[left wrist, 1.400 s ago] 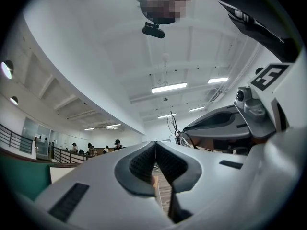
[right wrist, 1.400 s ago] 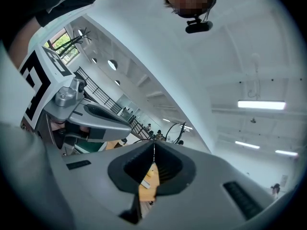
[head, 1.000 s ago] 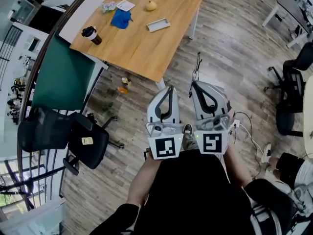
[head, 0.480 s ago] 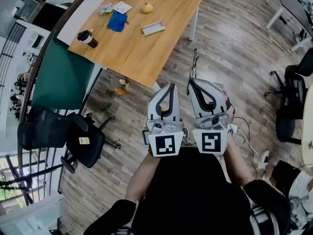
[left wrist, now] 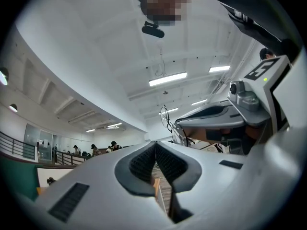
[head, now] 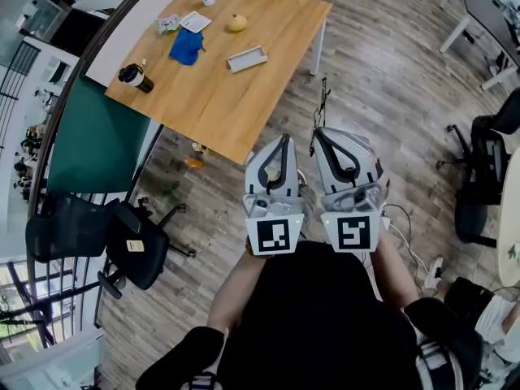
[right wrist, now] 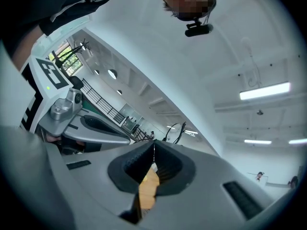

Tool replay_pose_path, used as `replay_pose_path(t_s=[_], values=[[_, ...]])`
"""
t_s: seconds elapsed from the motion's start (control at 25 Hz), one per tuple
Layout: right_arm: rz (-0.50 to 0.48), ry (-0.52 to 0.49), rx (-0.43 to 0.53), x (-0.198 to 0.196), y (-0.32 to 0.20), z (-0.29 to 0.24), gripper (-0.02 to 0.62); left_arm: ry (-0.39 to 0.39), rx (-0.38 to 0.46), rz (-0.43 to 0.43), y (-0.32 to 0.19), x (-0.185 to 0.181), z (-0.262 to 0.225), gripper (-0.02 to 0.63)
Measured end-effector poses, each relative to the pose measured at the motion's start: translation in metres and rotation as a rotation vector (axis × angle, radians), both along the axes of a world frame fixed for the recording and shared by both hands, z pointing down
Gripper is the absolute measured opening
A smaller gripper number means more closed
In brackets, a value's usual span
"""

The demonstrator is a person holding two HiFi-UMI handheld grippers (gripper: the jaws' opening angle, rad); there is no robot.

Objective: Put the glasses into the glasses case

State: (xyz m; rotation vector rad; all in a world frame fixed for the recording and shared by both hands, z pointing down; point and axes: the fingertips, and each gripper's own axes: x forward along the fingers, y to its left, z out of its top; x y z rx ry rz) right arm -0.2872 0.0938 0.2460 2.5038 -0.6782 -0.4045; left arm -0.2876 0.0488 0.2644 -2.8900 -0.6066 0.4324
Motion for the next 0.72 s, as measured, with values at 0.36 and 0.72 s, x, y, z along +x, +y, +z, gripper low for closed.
replay_pose_path(t_s=[0.36,0.72], values=[[-0.018,-0.026,-0.029,0.073,0.014,-0.001,0.011,-0.019,-0.042,-0.016,0.012,0.075,0.002,0.020],[-0.057,-0.066,-0.033,0.142,0.011,0.000,0.011,-0.054,-0.034,-0.044,0.009,0.140,0.012,0.020]])
